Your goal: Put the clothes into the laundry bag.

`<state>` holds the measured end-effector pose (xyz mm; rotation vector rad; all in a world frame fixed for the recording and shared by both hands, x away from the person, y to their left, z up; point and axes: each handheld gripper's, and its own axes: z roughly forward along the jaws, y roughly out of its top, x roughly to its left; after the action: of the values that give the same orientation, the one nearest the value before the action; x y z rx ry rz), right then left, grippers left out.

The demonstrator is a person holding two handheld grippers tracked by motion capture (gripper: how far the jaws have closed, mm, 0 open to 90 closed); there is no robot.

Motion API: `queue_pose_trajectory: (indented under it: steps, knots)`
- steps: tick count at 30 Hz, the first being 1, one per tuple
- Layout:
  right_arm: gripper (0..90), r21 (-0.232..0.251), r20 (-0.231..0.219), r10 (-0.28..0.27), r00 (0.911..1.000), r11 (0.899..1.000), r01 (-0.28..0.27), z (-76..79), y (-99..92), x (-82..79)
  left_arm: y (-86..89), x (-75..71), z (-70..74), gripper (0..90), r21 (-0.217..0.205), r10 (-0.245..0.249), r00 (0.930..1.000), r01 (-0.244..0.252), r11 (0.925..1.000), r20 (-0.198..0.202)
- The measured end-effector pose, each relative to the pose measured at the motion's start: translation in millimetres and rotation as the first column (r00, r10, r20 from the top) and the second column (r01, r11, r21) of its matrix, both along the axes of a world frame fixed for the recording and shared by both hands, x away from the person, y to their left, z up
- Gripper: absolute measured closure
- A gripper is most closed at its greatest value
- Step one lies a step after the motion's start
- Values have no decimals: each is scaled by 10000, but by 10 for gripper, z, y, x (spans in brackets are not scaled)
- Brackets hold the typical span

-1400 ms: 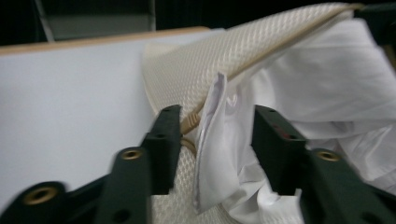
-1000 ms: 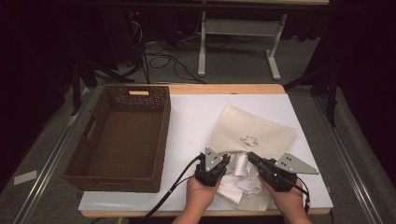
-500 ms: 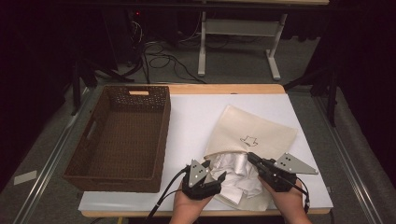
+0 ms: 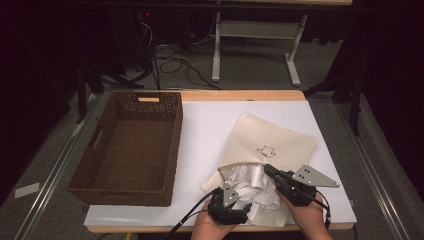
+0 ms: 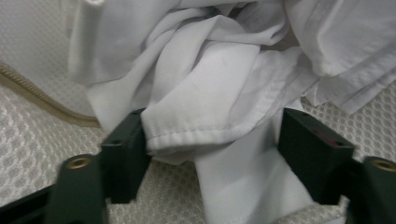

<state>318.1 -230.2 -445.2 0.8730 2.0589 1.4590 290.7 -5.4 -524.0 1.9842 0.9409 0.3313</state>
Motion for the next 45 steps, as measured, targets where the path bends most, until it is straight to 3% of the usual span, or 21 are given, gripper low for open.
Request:
queue_pose_trajectory:
  steps: [5,8,11,24,33,45]
  knots:
    - [899,-1,-39,13,10000,10000,-13,1,5,-7,36,-37,11,579,-52,148,9995,-146,9999,280]
    - [899,-29,-1,6,10000,10000,-6,1,17,-8,96,-42,42,757,-428,158,9995,-145,9990,289]
    - [899,15,-22,63,10000,10000,-63,3,33,-14,136,-55,76,818,-410,260,9982,-238,9989,534]
    - [899,92,5,261,9997,9996,-261,16,94,-44,425,-110,298,839,-1212,1141,9876,-1009,9875,1078]
    - [899,103,-3,187,9998,9998,-187,5,76,-33,273,53,307,835,-1480,1299,9847,-1122,9826,1158]
    - [899,143,20,163,9999,9998,-163,12,47,-31,95,234,246,830,-1472,1376,9838,-1201,9818,1149]
